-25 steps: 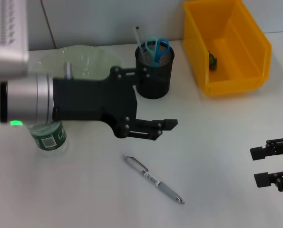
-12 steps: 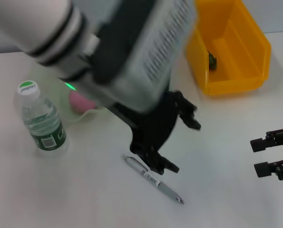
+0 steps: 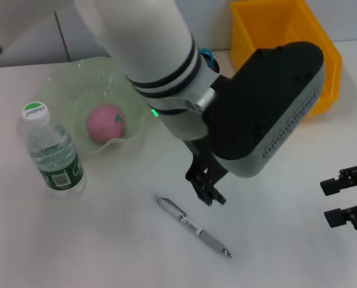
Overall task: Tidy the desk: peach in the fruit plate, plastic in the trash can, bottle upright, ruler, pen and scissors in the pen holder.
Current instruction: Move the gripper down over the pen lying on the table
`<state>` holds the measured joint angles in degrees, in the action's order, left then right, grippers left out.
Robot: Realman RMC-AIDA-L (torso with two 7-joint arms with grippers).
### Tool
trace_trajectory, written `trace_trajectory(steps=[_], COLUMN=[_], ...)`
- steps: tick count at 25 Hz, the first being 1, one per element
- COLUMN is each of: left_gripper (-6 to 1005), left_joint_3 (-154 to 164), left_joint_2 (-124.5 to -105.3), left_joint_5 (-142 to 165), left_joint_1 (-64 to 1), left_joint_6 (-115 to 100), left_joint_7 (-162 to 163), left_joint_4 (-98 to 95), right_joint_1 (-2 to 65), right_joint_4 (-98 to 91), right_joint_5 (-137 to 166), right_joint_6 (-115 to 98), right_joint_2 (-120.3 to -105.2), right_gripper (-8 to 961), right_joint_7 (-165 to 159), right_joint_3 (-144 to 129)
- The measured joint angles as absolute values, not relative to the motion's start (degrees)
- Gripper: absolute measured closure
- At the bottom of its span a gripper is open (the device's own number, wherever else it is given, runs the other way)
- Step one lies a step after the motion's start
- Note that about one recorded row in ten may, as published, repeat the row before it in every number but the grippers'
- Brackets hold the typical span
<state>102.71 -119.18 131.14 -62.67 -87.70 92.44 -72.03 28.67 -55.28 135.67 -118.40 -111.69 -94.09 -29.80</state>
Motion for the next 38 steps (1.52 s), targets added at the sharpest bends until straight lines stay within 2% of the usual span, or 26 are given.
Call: trace_trajectory(steps=[5, 19, 38], left_gripper=[198, 198, 199], left_joint_3=[106.2, 115.6, 121.0], left_joint_2=[-119.18, -119.17, -119.18], left_joint_5=[132.2, 133.1, 131.7], left_joint_1=[-64.6, -64.3, -66.3], left_joint_6=[-85.1, -78.4, -77.4], left_joint_7=[92.8, 91.5, 94.1], left_joint_4=[-69.3, -64.7, -58.9], right_joint_1=[28.7, 28.4, 27.5], right_joint_4=[-55.3, -55.1, -54.0], right_joint_5=[137.7, 139.9, 140.7], right_joint_6=[-118.6, -118.2, -117.8], right_joint_2=[-111.62, -111.71, -112.41], right_gripper=[200, 200, 200], right_joint_7=[-94.0, -94.0, -93.2], right_joint_3=[-29.9, -29.9, -30.5])
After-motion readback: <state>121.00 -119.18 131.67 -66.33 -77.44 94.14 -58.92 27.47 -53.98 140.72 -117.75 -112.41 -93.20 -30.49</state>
